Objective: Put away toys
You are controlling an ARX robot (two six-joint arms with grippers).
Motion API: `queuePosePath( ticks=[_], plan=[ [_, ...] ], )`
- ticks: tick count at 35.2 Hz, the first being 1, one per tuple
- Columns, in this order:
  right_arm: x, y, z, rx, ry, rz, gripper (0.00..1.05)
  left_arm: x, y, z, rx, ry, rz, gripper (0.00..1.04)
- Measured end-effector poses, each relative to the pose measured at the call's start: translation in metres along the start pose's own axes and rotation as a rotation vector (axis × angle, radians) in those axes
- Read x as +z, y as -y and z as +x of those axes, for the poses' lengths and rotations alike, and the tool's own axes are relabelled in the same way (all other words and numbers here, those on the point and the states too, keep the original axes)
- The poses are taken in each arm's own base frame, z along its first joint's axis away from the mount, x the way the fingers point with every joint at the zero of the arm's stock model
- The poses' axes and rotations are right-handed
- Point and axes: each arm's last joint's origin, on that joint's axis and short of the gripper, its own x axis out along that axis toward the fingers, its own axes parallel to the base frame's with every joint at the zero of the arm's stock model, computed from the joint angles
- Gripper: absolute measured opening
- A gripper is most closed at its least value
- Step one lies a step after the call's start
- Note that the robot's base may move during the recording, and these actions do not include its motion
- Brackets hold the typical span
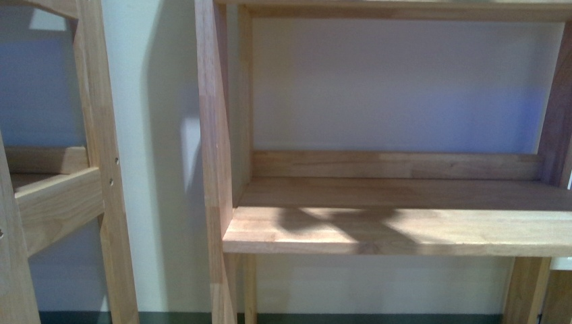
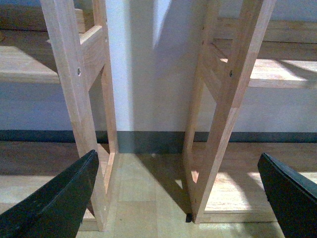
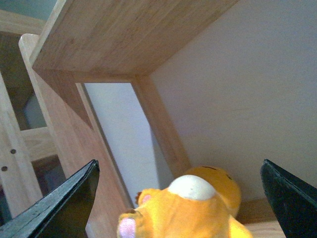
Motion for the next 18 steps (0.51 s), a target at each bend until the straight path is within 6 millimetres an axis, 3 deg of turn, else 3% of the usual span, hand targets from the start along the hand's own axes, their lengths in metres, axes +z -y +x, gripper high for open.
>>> queuePosePath(
  ticks=[3,9,18],
  plan=[
    [0.003,0.006,-0.016,-0.054,0.004,-0.05,0.98,0.0,0.0,0.0,0.0,0.0,0.0,0.98],
    [0.01,0.019,-0.068,-0.125,0.05,-0.183,0.98,0.0,0.0,0.0,0.0,0.0,0.0,0.98],
    [-0.008,0.005,-0.148,-0.186,-0.02,-0.372,0.96,0.0,0.0,0.0,0.0,0.0,0.0,0.98]
  ],
)
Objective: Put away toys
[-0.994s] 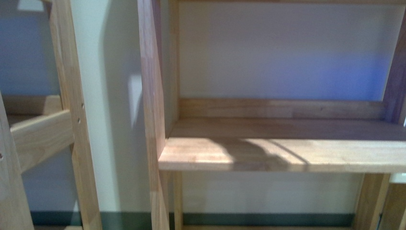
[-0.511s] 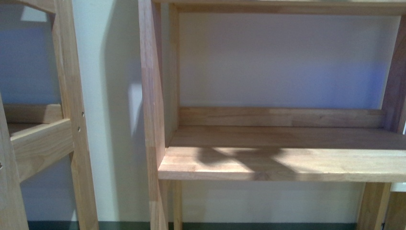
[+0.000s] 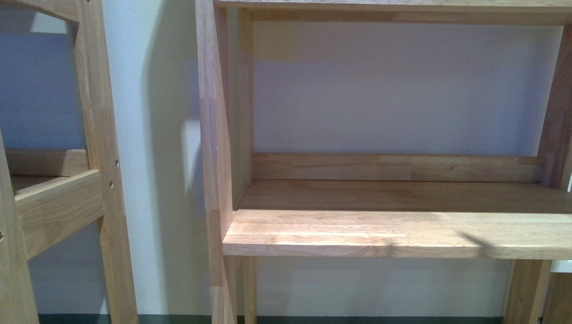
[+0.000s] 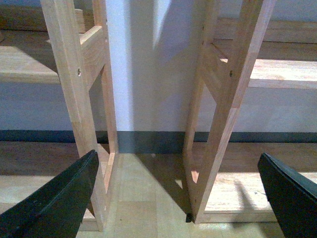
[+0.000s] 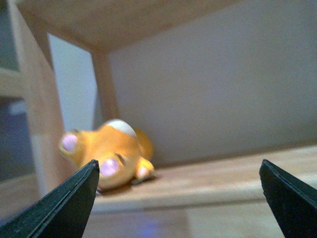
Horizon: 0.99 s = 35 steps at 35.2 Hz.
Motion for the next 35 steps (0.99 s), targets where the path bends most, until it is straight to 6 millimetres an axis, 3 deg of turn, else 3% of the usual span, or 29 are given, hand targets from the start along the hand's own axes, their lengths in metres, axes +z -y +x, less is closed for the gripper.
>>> queuePosePath(
  ticks=[4,7,13,18,25,35],
  plan=[
    [-0.009,0.002,-0.023,-0.217,-0.243,-0.122,0.82,0.0,0.0,0.0,-0.001,0.0,0.0,0.98],
    [-0.047,0.013,-0.065,-0.268,-0.509,-0.225,0.64,0.0,0.0,0.0,0.001,0.0,0.0,0.98],
    [-0.091,0.031,-0.108,-0.276,-0.574,-0.272,0.29,0.0,0.0,0.0,0.0,0.0,0.0,0.98],
    [-0.11,0.033,-0.133,-0.271,-0.565,-0.279,0.02,0.0,0.0,0.0,0.0,0.0,0.0,0.98],
    [-0.135,0.037,-0.16,-0.273,-0.577,-0.281,0.04,0.0,0.0,0.0,0.0,0.0,0.0,0.98],
    [-0.152,0.039,-0.182,-0.272,-0.575,-0.283,0.04,0.0,0.0,0.0,0.0,0.0,0.0,0.98]
  ],
)
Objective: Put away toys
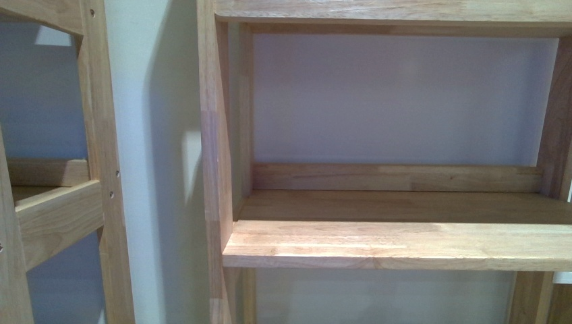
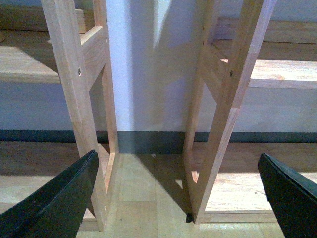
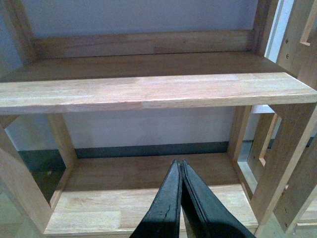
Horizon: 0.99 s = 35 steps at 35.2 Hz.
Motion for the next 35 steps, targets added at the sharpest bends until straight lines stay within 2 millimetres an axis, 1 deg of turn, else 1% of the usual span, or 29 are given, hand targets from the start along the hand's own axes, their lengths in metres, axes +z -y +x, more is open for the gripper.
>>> queuePosePath(
  ticks=[14,18,20,23,33,35],
  plan=[
    [-0.015,0.0,-0.007,0.0,0.006,-0.001,0.04,0.0,0.0,0.0,0.0,0.0,0.0,0.98],
    [-0.022,0.0,-0.015,0.0,-0.026,-0.001,0.04,0.0,0.0,0.0,0.0,0.0,0.0,0.98],
    [-0.021,0.0,-0.017,-0.001,0.002,-0.001,0.04,0.0,0.0,0.0,0.0,0.0,0.0,0.98],
    [-0.029,0.0,-0.018,0.001,0.006,-0.001,0.04,0.0,0.0,0.0,0.002,0.0,0.0,0.98],
    [-0.029,0.0,-0.018,0.0,0.007,-0.002,0.04,0.0,0.0,0.0,0.0,0.0,0.0,0.98],
    [-0.029,0.0,-0.018,0.0,0.007,-0.003,0.1,0.0,0.0,0.0,0.0,0.0,0.0,0.98]
  ],
)
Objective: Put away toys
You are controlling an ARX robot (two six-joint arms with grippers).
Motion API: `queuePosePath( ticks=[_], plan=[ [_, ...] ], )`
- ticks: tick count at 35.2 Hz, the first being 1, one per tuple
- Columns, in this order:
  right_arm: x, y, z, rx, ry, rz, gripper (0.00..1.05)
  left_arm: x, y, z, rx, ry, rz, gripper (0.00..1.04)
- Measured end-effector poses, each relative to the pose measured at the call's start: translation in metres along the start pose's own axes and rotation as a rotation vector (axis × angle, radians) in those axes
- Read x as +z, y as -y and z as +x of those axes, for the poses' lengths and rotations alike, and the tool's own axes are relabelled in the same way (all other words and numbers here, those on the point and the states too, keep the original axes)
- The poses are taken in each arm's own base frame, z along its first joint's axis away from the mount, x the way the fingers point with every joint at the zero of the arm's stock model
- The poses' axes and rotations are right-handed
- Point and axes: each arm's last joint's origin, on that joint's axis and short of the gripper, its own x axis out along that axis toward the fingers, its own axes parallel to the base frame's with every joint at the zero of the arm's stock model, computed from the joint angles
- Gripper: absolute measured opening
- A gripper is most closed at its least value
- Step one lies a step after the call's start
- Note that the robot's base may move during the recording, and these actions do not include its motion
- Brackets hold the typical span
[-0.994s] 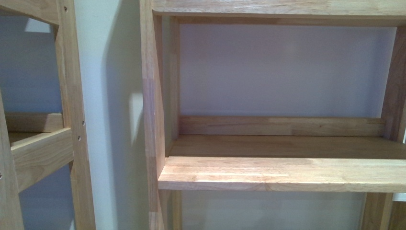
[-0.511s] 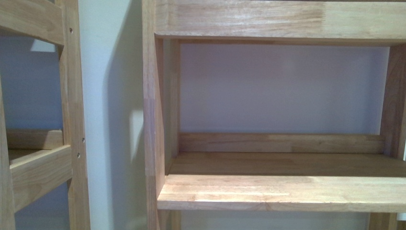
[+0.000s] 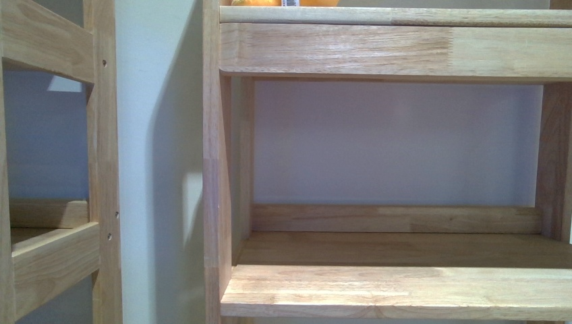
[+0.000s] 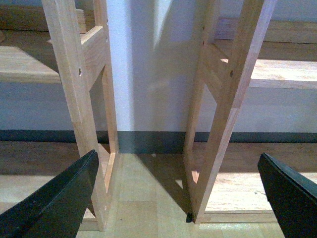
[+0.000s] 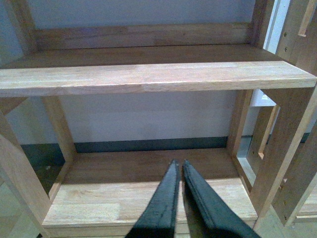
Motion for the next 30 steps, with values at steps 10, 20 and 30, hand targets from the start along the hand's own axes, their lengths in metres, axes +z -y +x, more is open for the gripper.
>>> queuePosePath(
  ticks=[10,20,30],
  plan=[
    [0.0,0.0,0.0,0.0,0.0,0.0,0.61,0.0,0.0,0.0,0.0,0.0,0.0,0.98],
    [-0.0001,0.0,0.0,0.0,0.0,0.0,0.99,0.0,0.0,0.0,0.0,0.0,0.0,0.98],
    [-0.0001,0.0,0.0,0.0,0.0,0.0,0.98,0.0,0.0,0.0,0.0,0.0,0.0,0.98]
  ],
)
